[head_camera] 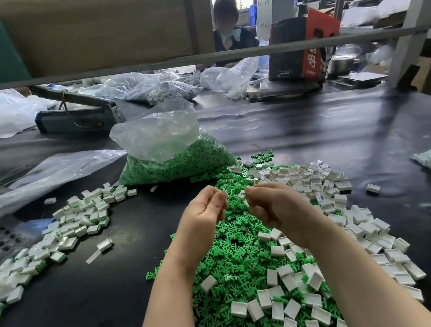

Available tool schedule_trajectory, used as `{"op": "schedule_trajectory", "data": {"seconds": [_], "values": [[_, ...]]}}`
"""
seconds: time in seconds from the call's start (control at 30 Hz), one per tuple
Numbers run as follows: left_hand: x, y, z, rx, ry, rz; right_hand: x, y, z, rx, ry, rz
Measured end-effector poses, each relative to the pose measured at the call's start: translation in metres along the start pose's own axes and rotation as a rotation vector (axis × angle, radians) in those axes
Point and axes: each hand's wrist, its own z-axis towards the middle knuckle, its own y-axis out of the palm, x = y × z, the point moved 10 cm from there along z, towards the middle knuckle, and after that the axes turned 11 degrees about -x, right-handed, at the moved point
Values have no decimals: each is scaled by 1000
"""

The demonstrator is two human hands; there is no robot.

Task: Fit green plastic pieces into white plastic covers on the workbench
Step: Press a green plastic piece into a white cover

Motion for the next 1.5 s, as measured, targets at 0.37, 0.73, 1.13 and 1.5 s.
{"op": "schedule_trajectory", "data": {"seconds": [0.37, 0.73, 1.13, 1.5], "values": [[-2, 8, 2, -53, -21, -65, -14, 8, 3, 28, -115, -234], [-5, 9, 2, -71, -24, -51, -26, 10, -2, 38, -170, -343], [-7, 13, 3, -106, -20, -90, -25, 12, 0, -6, -164, -511], [-9, 14, 3, -129, -41, -40, -9, 15, 4, -78, -91, -420]]}}
